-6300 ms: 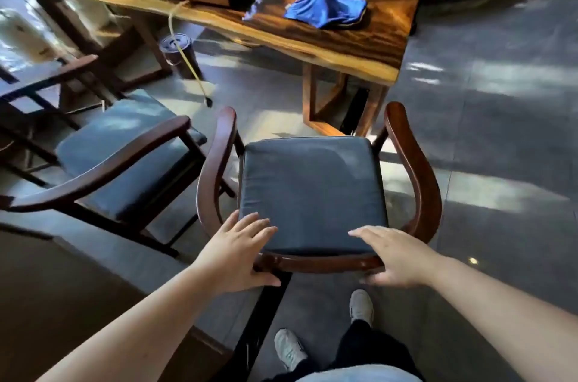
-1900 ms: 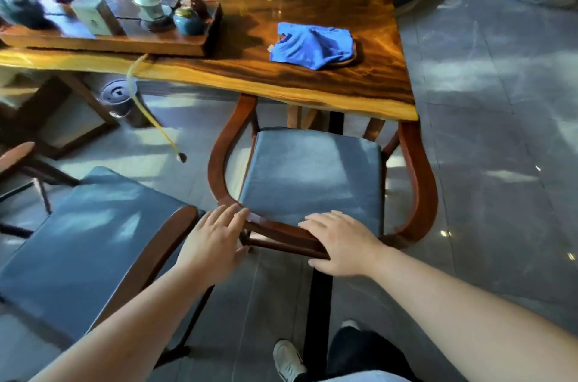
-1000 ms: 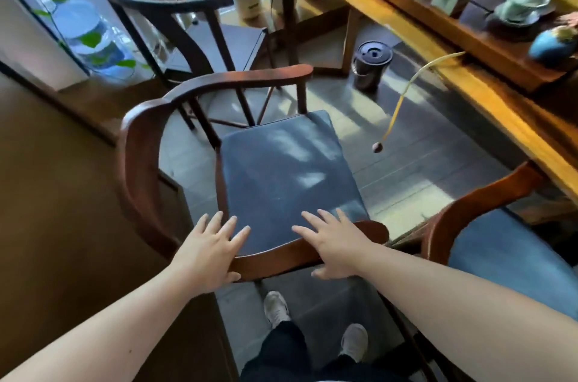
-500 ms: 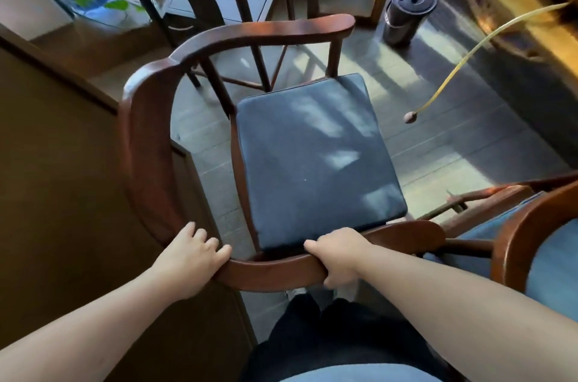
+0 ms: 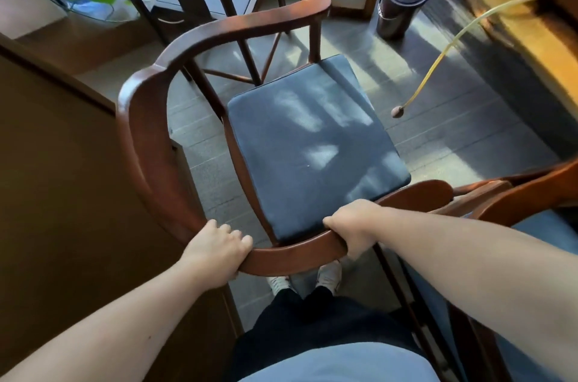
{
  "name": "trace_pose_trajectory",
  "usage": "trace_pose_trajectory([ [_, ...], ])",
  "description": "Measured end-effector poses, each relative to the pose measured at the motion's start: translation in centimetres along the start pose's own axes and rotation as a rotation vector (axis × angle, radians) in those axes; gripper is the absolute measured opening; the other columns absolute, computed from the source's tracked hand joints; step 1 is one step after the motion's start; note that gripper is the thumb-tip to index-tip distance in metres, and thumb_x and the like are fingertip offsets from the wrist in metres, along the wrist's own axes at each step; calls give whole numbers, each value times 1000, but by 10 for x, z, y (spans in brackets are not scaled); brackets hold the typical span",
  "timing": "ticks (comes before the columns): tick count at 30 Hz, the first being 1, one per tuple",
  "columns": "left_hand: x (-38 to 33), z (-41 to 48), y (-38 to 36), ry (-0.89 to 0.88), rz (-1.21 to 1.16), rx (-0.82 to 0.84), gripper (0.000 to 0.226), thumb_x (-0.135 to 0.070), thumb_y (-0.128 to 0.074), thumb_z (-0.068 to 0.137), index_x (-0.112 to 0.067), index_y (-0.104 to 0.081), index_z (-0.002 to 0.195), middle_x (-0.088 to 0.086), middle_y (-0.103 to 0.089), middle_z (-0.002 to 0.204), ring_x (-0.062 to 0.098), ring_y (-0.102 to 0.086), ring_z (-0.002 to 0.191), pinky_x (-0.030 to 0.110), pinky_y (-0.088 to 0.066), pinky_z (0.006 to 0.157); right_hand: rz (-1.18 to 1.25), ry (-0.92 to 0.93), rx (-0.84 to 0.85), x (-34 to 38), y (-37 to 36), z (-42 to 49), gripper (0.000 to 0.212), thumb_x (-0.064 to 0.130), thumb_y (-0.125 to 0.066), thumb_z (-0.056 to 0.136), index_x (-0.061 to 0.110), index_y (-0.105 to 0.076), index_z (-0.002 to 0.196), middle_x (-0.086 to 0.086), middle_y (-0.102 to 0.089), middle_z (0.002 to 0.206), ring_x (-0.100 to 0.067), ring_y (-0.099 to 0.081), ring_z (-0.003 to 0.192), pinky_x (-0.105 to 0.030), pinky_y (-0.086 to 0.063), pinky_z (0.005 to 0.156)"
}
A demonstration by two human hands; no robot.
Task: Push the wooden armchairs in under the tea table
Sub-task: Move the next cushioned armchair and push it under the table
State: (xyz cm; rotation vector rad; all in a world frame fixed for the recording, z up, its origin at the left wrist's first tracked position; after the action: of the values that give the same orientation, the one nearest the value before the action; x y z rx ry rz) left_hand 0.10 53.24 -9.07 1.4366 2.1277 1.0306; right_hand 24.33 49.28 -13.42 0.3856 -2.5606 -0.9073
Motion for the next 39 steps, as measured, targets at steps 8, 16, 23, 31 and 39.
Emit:
trace_pose_trajectory([
  [8, -68, 40, 46, 14, -87, -32, 14, -16, -52, 84, -14, -46, 97, 10, -63, 97, 33, -58, 83, 40, -38, 63, -68, -54, 62, -68, -14, -46, 54, 44, -77, 47, 27, -51, 91, 3, -64, 83, -26, -64, 80, -34, -51, 64],
  [16, -35, 17, 64, -113, 1, -83, 35, -36, -58, 86, -15, -44, 111, 9, -59, 103, 30, -53, 89, 40, -41, 69, -51, -125, 70, -65, -20, -55, 59, 48, -69, 53, 30, -47, 106, 2, -61, 102, -25, -58, 96, -40, -47, 82],
  [23, 60, -19, 75, -412, 110, -252, 43, -54, -50, 82, -23, -48, 112, 2, -62, 103, 26, -57, 94, 44, -50, 84, 257, -117, -268, 31, 5, -48, 74, 69, -54, 64, 30, -42, 126, 1, -56, 111, -23, -55, 99, -40, -46, 85],
  [31, 173, -4, 76, -573, 233, -338, 57, -43, -77, 66, -18, -56, 113, 5, -68, 104, 27, -63, 98, 44, -54, 86, 598, -312, -659, 136, 51, 1, 66, 59, -54, 73, 26, -45, 129, 1, -56, 121, -21, -52, 109, -40, -44, 94],
  [39, 194, 9, 84, -700, 193, -283, 26, -47, -65, 80, -25, -60, 93, -7, -69, 87, 17, -65, 79, 34, -57, 68, 743, -526, -724, 157, 48, 34, 52, 31, -59, 73, 26, -54, 125, 3, -67, 113, -25, -62, 101, -40, -49, 84],
])
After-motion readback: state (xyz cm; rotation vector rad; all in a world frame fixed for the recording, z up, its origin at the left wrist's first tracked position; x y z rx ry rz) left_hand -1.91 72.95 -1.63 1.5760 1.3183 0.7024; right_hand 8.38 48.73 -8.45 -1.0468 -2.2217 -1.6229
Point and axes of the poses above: each hand's wrist, its own z-axis towards the middle knuckle, its own y-axis out of the back of the hand, x = y × z, the point moved 4 cm from there along z, towards the middle knuckle
